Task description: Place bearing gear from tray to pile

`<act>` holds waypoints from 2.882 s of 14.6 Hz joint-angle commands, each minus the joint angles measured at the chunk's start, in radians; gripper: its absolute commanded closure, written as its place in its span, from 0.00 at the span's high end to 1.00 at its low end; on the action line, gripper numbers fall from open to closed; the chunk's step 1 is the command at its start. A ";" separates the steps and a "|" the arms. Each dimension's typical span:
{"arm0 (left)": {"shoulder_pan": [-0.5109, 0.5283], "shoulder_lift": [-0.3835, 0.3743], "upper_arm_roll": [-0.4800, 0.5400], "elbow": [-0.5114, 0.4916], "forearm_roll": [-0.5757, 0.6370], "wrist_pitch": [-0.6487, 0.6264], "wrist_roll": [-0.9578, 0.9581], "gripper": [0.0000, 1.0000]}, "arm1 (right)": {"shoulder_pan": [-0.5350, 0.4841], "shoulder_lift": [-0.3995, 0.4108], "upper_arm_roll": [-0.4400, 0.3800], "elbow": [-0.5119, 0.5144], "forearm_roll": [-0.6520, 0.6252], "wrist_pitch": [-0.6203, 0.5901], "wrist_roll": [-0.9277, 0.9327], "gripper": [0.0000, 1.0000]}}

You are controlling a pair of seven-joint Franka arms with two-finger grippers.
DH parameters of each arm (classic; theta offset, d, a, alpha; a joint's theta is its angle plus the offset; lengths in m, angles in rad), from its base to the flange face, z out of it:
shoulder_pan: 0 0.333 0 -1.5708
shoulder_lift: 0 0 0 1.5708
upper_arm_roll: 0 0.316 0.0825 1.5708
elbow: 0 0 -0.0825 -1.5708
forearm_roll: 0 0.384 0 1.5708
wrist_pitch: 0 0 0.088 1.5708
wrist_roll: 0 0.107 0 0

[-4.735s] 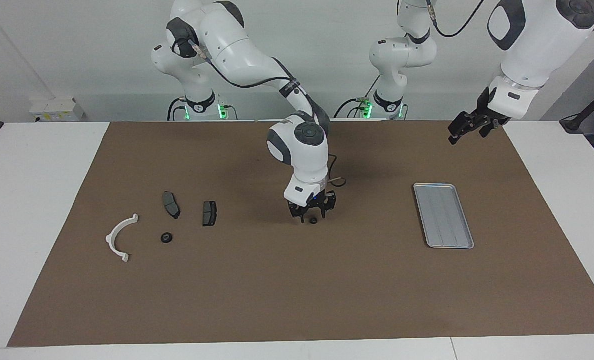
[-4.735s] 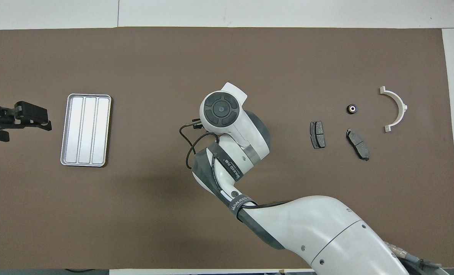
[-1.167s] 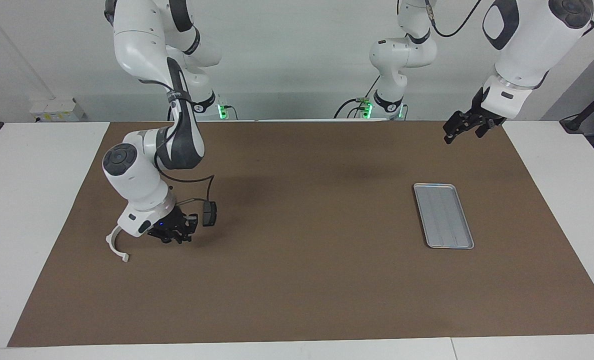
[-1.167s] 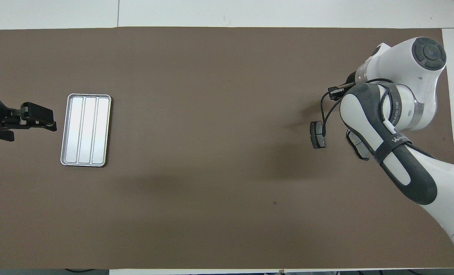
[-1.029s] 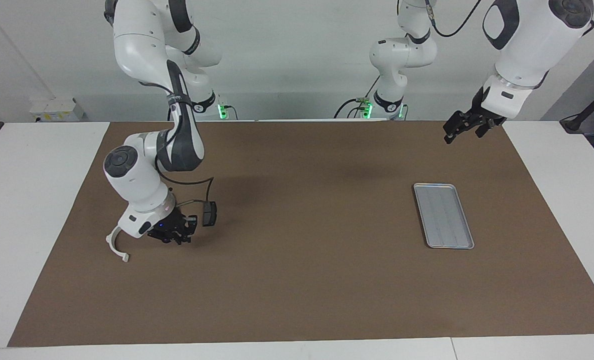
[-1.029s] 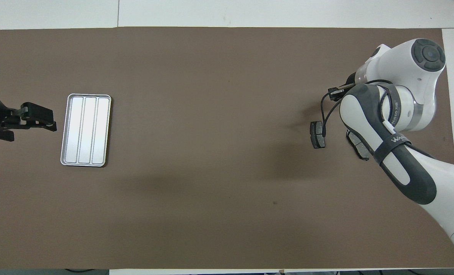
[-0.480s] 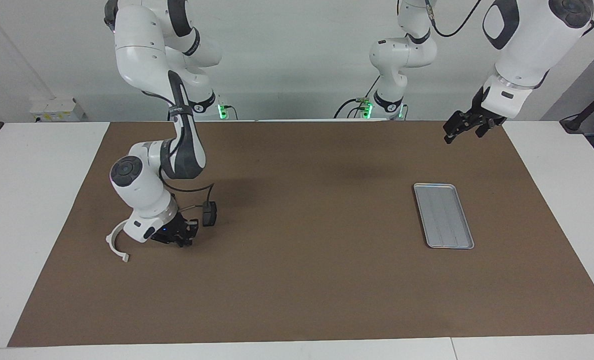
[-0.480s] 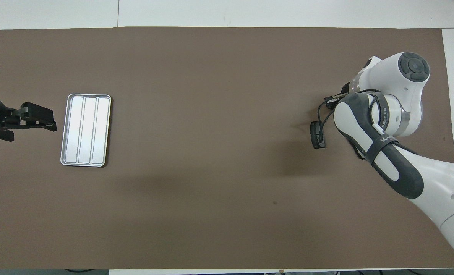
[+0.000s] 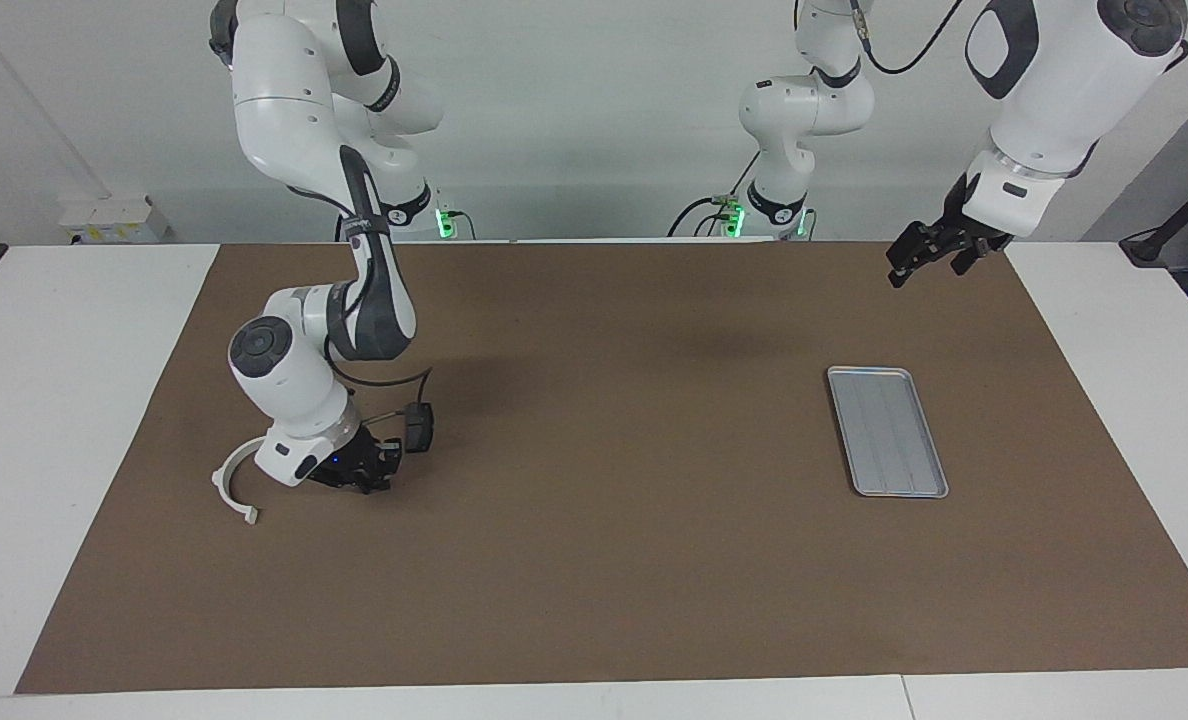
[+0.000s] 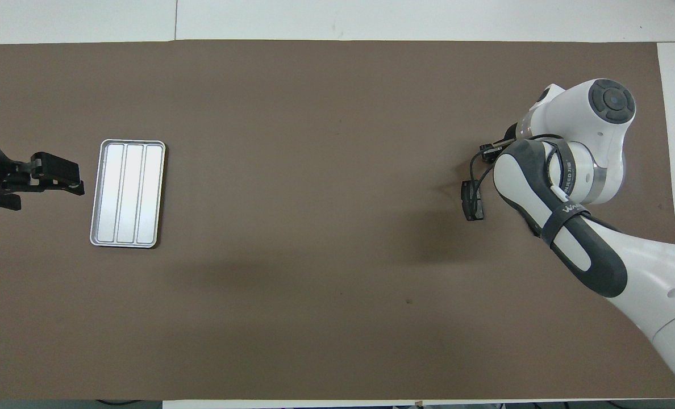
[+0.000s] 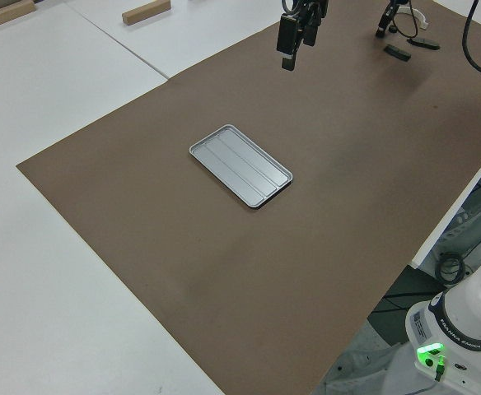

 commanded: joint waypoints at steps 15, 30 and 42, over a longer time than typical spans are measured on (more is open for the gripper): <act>-0.005 -0.029 0.007 -0.022 -0.014 -0.009 0.008 1.00 | -0.068 -0.444 -0.011 0.311 -0.157 -0.710 0.094 1.00; -0.005 -0.030 0.007 -0.022 -0.014 -0.009 0.008 1.00 | -0.133 -0.565 -0.060 0.134 -0.113 -0.785 0.027 1.00; -0.005 -0.030 0.007 -0.021 -0.014 -0.009 0.008 1.00 | -0.133 -0.570 -0.059 0.137 -0.065 -0.808 0.036 1.00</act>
